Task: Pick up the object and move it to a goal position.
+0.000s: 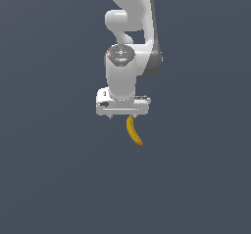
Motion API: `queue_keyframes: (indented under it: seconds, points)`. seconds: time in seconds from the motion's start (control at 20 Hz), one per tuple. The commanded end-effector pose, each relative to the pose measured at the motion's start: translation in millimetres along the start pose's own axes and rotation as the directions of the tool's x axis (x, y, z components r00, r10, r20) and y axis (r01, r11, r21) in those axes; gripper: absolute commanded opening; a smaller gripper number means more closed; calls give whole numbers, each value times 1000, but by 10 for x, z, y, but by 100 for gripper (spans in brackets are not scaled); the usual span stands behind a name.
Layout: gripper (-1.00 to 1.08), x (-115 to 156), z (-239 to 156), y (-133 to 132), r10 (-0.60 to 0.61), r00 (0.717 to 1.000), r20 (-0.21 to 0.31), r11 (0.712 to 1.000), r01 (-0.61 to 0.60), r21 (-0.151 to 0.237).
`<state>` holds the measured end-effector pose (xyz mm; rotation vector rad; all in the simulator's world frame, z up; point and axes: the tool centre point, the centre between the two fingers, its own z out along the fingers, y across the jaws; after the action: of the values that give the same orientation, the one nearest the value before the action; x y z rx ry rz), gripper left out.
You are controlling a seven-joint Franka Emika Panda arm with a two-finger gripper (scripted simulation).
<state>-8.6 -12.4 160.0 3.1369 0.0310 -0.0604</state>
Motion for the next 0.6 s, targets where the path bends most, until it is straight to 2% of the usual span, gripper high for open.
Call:
queue_keyframes:
  seconds: [0.0, 0.55]
  points:
    - [100, 0, 0, 0, 0, 1000, 0, 1000, 0, 0]
    - [100, 35, -57, 200, -25, 1000, -1, 1000, 25, -19]
